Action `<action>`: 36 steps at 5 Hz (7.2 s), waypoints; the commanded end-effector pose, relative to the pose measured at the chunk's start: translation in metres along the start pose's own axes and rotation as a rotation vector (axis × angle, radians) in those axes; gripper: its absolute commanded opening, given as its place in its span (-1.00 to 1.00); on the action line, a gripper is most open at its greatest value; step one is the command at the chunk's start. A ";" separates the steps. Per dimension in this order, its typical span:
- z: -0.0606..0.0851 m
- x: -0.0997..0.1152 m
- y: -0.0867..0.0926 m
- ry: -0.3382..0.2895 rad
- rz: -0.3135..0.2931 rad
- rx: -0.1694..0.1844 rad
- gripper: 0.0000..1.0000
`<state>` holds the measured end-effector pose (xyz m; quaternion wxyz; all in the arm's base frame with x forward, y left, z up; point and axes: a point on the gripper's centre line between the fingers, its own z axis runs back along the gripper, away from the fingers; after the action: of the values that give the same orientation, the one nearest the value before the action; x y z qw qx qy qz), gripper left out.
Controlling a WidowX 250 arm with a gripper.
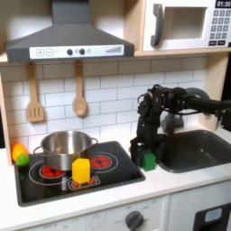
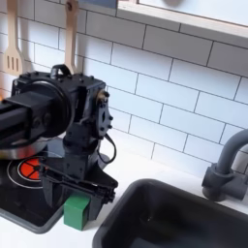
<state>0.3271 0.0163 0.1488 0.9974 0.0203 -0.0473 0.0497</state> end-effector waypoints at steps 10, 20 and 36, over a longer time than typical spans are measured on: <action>0.012 0.033 0.029 -0.056 0.031 -0.022 -1.00; -0.006 0.085 0.045 -0.065 0.103 0.000 0.99; 0.051 0.000 0.075 -0.089 0.102 -0.087 1.00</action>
<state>0.3125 0.0931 0.2008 0.9898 -0.0248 -0.0915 0.1066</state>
